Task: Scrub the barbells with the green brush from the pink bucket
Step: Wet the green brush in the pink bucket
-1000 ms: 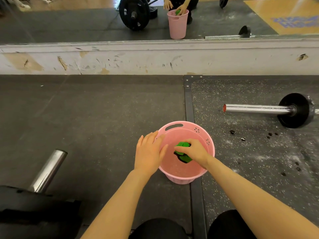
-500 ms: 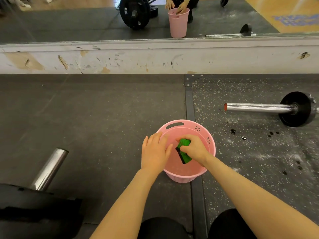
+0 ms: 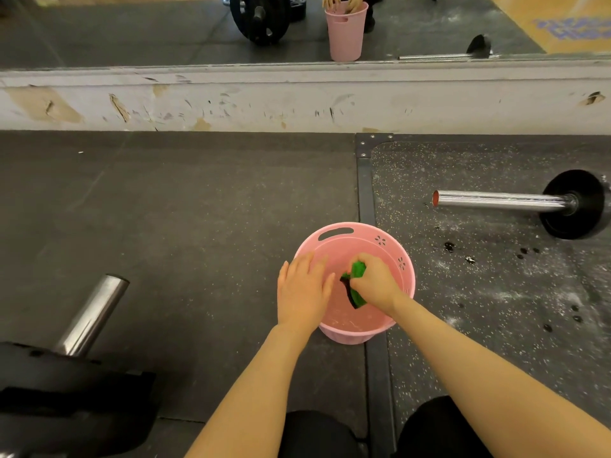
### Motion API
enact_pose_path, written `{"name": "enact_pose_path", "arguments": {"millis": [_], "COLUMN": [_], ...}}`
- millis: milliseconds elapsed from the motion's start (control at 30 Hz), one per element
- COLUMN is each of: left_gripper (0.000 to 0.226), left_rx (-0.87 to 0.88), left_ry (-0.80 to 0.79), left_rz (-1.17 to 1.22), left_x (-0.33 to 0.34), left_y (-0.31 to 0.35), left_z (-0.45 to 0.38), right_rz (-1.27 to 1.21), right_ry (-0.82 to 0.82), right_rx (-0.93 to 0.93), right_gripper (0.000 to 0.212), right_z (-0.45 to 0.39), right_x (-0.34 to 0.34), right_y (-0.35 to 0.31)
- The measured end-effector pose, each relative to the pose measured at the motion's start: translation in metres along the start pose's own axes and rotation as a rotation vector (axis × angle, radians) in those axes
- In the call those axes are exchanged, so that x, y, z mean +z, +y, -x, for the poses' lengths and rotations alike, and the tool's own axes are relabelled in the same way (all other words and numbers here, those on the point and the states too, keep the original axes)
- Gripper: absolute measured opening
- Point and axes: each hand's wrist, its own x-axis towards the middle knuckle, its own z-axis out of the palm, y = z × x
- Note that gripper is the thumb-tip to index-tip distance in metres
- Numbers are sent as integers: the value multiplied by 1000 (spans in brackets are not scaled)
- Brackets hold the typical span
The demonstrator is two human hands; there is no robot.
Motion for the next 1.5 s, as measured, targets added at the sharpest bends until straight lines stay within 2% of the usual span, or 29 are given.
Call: {"name": "enact_pose_path", "arguments": {"millis": [100,233,467,633,933,1133,1300,1333,1400,1433,1500], "left_gripper": [40,42,38,39,34,35,37,38,39,39,41], "left_rx": [10,33,30,23,62,65,39,35,36,37,33], "left_ry": [24,-22,30,21,135,135,89,76,57,53,33], "left_rz": [1,-2,45,43,48,41,60,60,50,45,41], "left_x": [2,9,16,20,28,30,26,26,24,23,22], "left_y": [-3,-12,-18,-18,-22,-23,-22,-22,-22,-21,-21], "left_z": [2,8,9,8,8,8,7,8,8,8,8], "right_rz": [-19,-2,16,106,178,213,210,197,167,161,159], "right_ry": [-38,-73,-9,-27,31,-1,-27,-19,-11,-11,-20], "right_rx": [-41,-51,-16,-22,-24,-65,-111,-133,-148,-153,-176], "right_gripper": [27,15,30,15,47,51,46,39,13,17,39], "right_z": [0,-1,-3,-7,-12,-11,-13,-13,-13,-13,-12], "right_x": [4,8,12,12,13,10,13,14,15,15,14], "right_y": [3,6,7,10,10,4,5,6,8,8,9]}}
